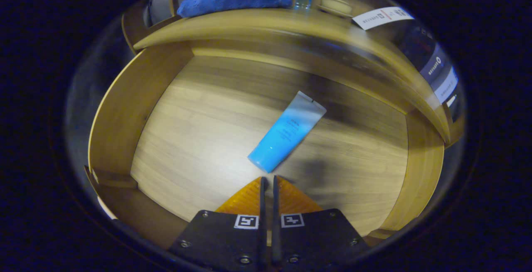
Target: Pull open the drawer, take out the items inside it, and place them on the countertop above the cabinet.
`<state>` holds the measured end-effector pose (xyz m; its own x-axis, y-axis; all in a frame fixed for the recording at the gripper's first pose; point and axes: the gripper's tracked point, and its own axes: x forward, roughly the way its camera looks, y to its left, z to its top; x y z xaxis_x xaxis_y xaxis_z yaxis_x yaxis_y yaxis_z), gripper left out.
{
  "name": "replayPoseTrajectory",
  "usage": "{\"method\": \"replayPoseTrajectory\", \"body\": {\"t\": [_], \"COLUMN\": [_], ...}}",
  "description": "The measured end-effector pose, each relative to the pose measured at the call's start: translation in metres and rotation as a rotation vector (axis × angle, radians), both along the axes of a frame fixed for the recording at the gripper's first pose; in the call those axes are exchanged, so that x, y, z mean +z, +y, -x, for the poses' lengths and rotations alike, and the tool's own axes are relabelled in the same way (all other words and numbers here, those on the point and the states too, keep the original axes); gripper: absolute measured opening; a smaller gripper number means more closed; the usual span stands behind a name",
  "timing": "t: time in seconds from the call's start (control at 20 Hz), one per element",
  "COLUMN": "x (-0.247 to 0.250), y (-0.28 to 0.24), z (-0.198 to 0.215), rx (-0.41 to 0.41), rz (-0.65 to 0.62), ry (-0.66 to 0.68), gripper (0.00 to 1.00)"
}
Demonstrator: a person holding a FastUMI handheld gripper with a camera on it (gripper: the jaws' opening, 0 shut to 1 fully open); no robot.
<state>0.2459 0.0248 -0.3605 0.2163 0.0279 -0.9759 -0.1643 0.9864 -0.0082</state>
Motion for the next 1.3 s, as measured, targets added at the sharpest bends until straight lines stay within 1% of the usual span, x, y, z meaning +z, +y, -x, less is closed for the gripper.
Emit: {"method": "replayPoseTrajectory", "body": {"t": [0.05,0.1,0.25,0.4,0.55,0.75,0.9,1.05,1.15,1.3], "x": [0.005,0.011,0.019,0.034,0.058,0.081,0.083,0.069,0.055,0.036], "y": [-0.001,-0.003,-0.004,-0.005,0.001,0.008,0.011,0.012,0.010,0.002], "z": [-0.005,-0.008,0.001,0.005,0.005,-0.005,-0.021,-0.034,-0.047,-0.061], "rx": [-0.011,-0.016,-0.026,-0.012,0.007,0.013,0.012,-0.012,-0.059,-0.106], "rz": [-0.002,-0.005,-0.035,-0.055,-0.103,-0.124,-0.100,-0.057,-0.027,0.031], "ry": [-0.005,-0.008,0.006,0.001,-0.019,-0.054,-0.069,-0.038,-0.036,-0.061], "gripper": [0.02,0.02,0.02,0.02,0.02,0.02,0.39,0.76,0.77,0.77]}}
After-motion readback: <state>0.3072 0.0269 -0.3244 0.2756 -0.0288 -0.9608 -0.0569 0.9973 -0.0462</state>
